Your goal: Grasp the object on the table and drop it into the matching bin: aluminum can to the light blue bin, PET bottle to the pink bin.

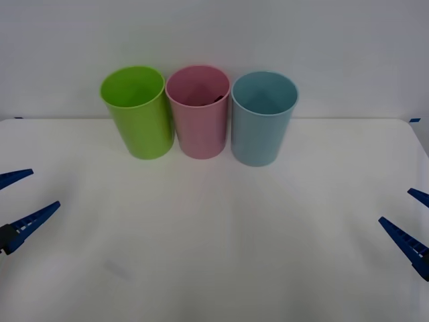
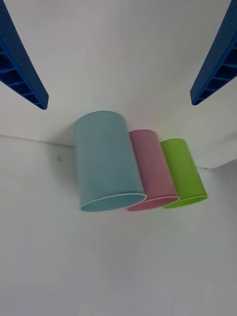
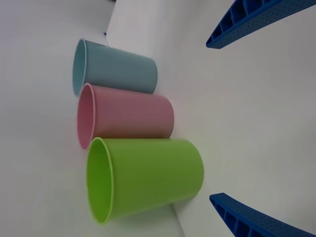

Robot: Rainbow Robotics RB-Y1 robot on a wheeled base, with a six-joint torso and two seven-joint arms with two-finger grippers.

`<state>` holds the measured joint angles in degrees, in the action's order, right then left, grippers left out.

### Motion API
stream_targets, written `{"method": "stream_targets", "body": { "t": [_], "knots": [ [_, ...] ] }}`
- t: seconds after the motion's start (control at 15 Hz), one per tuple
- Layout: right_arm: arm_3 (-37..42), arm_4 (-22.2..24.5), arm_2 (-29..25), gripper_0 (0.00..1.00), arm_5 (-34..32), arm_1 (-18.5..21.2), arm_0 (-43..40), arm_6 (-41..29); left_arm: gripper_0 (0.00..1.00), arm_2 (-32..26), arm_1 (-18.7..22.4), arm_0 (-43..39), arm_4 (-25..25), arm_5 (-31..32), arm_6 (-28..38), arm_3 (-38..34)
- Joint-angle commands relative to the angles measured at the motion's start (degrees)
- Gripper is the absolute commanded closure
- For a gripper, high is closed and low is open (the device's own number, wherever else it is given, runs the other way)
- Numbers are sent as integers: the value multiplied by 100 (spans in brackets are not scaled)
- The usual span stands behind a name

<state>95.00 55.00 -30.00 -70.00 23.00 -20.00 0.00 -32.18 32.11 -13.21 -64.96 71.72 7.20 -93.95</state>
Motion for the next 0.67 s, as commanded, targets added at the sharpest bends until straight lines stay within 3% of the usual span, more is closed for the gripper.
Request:
{"method": "stream_targets", "body": {
  "t": [0.07, 0.47, 0.67],
  "knots": [
    [0, 0, 0, 0, 0, 0, 0, 0, 0, -219, 85, -358, 124, 167, -105, 0],
    [0, 0, 0, 0, 0, 0, 0, 0, 0, -368, 208, -815, 168, 527, -342, -9],
    [0, 0, 0, 0, 0, 0, 0, 0, 0, -131, 445, -920, 177, 457, -316, -35]
  ]
}}
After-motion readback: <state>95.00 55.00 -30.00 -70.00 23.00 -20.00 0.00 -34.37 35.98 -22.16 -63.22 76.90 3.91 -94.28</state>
